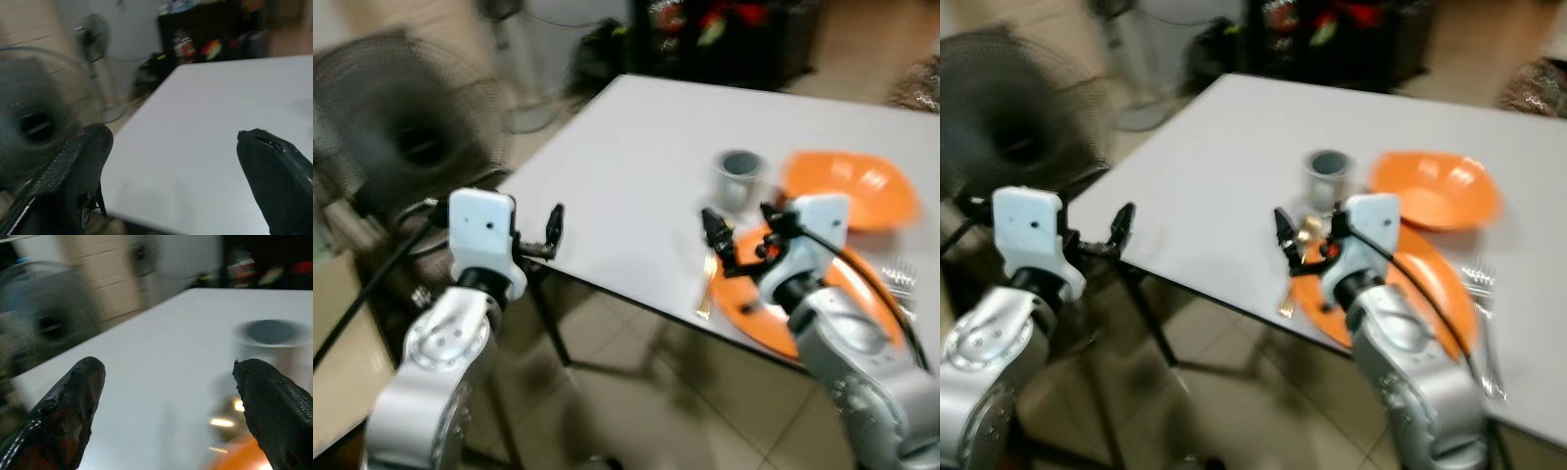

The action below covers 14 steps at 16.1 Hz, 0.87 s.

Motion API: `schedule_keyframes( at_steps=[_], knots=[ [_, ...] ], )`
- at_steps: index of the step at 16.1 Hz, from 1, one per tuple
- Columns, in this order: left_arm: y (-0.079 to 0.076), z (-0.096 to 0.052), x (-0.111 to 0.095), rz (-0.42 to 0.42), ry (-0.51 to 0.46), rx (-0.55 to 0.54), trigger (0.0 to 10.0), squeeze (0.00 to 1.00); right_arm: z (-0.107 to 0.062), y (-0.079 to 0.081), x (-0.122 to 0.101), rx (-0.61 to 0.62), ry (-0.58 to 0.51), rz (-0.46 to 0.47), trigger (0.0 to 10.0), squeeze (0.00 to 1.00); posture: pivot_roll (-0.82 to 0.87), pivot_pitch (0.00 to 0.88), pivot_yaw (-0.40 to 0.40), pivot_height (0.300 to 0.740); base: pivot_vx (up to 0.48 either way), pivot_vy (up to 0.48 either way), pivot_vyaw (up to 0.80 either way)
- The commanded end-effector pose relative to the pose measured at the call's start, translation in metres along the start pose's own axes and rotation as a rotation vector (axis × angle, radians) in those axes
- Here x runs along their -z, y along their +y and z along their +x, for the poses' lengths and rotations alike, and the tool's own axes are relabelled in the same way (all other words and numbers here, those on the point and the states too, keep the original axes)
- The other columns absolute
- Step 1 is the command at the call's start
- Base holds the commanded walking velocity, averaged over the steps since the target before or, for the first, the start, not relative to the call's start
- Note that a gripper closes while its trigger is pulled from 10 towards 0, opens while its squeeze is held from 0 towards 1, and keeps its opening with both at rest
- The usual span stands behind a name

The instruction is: Setting the table

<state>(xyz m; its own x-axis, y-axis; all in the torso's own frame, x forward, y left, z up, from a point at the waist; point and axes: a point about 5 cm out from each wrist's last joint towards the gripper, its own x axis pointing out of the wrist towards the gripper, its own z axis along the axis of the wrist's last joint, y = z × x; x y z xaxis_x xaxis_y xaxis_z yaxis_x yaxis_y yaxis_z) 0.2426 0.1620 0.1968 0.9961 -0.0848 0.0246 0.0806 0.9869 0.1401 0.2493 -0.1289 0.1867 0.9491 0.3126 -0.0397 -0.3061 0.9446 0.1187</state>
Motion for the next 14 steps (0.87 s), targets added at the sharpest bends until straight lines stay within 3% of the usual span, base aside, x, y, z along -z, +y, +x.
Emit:
schedule_keyframes(
  at_steps=[1, 3, 4, 6, 10, 13, 14],
  knots=[
    [0.001, 0.000, 0.000, 0.010, 0.003, 0.000, 10.0, 0.68, -0.001, -0.003, 0.002, 0.016, 0.004, -0.010, 10.0, 1.00, -0.03, 0.033, 0.117, 0.740, 0.000, 0.000, 0.80],
    [0.003, 0.003, -0.001, -0.013, -0.002, -0.012, 10.0, 0.64, -0.001, -0.004, 0.003, 0.022, 0.005, -0.015, 10.0, 1.00, -0.03, 0.034, 0.123, 0.740, 0.000, 0.000, 0.80],
    [0.005, 0.005, -0.003, -0.020, -0.009, -0.024, 10.0, 0.55, -0.001, -0.004, 0.004, 0.016, 0.008, 0.005, 10.0, 1.00, -0.03, 0.036, 0.126, 0.740, 0.000, 0.000, 0.80],
    [0.006, 0.006, -0.003, -0.017, -0.009, -0.016, 10.0, 0.50, -0.001, -0.002, 0.007, 0.002, 0.016, 0.032, 10.0, 1.00, -0.03, 0.040, 0.122, 0.740, 0.000, 0.000, 0.80],
    [0.008, 0.003, 0.000, -0.018, 0.012, -0.025, 10.0, 0.49, 0.001, -0.003, 0.015, 0.004, 0.050, 0.049, 10.0, 1.00, -0.02, 0.047, 0.108, 0.740, 0.000, 0.337, 0.76],
    [0.009, 0.002, 0.001, -0.016, 0.019, -0.031, 10.0, 0.49, 0.004, -0.006, 0.018, 0.033, 0.078, 0.049, 10.0, 1.00, -0.02, 0.051, 0.096, 0.740, 0.000, 0.405, 0.00],
    [0.011, 0.001, 0.003, -0.009, 0.027, -0.042, 10.0, 0.50, 0.006, -0.008, 0.019, 0.052, 0.090, -0.053, 10.0, 0.03, -0.02, 0.052, 0.086, 0.740, 0.000, 0.401, 0.00]
  ],
)
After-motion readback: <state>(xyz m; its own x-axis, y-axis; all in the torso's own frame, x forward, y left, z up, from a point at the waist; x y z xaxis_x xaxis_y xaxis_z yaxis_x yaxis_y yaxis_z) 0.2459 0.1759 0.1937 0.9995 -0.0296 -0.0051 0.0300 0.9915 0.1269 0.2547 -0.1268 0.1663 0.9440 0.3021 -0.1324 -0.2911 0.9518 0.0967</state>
